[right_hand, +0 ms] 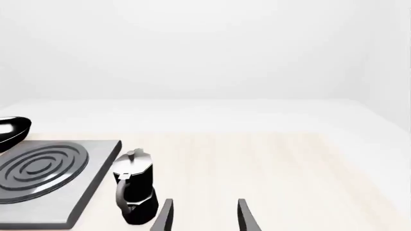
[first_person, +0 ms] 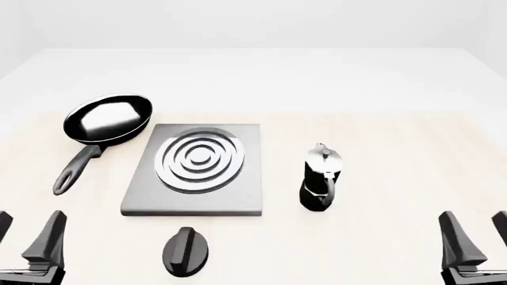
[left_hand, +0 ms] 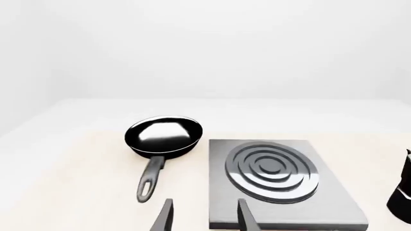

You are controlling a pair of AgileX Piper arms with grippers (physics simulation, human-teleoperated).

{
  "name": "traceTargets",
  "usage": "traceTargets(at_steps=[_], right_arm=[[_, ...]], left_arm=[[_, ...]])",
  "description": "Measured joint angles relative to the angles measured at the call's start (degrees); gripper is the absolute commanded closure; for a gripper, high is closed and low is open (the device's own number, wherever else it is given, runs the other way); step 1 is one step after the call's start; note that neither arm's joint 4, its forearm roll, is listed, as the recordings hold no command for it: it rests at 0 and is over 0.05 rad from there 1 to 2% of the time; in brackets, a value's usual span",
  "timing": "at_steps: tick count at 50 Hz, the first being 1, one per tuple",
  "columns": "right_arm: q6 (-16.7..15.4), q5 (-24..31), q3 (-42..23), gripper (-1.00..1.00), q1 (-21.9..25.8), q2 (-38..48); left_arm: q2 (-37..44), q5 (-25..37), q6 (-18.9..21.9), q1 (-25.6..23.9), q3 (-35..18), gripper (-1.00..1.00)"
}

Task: Turn on the stove and put the moka pot on it.

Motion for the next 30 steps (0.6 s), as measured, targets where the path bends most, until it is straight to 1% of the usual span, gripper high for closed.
traceTargets(at_steps=[6, 13, 17, 21, 30], right_arm=[[-0.1, 0.0, -0.2, -1.0, -0.3, -0.1], [-0.2, 0.1, -0.3, -1.0, -0.4, -0.2], [-0.2, 0.2, -0.3, -1.0, -0.5, -0.2], [-0.2, 0.2, -0.4, -1.0, -0.6, -0.2], [-0.2, 0.2, -0.4, -1.0, -0.8, -0.2]], left_arm=[[1.7, -1.1, 0.7, -0.5, -0.2, -1.0], [11.0, -5.9, 0.8, -0.5, -2.2, -1.0], [16.9, -7.4, 0.8, -1.1, -4.7, -1.0], [22.2, -7.4, 0.6, -2.1, -8.0, -1.0], [31.5, -3.8, 0.0, -5.8, -15.7, -1.0]])
